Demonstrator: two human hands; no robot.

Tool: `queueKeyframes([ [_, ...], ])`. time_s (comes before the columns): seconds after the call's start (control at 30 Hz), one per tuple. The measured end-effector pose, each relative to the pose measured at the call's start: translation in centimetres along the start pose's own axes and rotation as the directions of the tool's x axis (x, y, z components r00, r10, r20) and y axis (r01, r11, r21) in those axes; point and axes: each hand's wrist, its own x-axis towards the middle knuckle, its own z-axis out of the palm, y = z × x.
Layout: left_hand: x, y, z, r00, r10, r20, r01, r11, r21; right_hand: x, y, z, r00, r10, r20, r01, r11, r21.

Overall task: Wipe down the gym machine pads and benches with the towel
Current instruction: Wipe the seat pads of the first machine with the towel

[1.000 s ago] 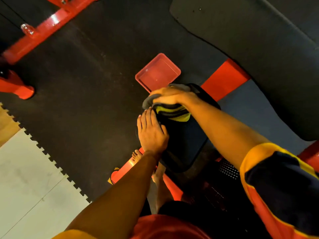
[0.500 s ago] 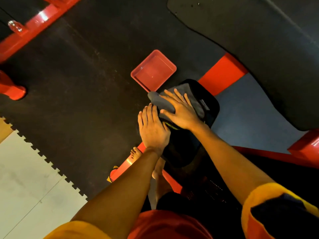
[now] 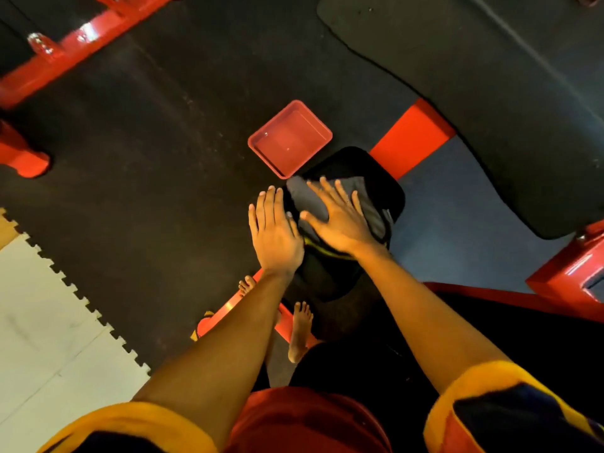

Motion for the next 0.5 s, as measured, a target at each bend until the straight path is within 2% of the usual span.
queueKeyframes([
  [0.07,-0.6,-0.3,0.0,0.999,-0.029,-0.015,0.028,0.999,-0.040,-2.5,1.8,0.5,0.993,-0.112,0.025,0.112,0.993,-0.030],
  [0.13,-1.2,-0.4,0.1,0.997,-0.079,-0.025,0.077,0.993,-0.093,-2.6,4.3,-0.1,0.991,-0.128,0.038,0.129,0.991,-0.025],
  [0.23,-2.9,-0.3,0.0,0.990,-0.142,-0.023,0.136,0.976,-0.172,0.2,5.8,-1.5,0.999,0.019,-0.039,-0.016,0.997,0.079],
  [0.3,-3.4,-0.2,0.2,0.987,-0.160,-0.028,0.151,0.968,-0.202,2.7,4.0,-1.9,0.990,0.115,-0.081,-0.099,0.979,0.176],
  [0.33,-3.7,-0.2,0.4,0.985,-0.169,-0.033,0.158,0.964,-0.212,3.3,2.8,-1.5,0.989,0.116,-0.089,-0.099,0.979,0.177],
  [0.5,-4.3,-0.3,0.5,0.981,-0.193,-0.029,0.176,0.939,-0.296,-0.8,-0.2,0.7,0.980,-0.191,-0.045,0.196,0.973,0.124],
])
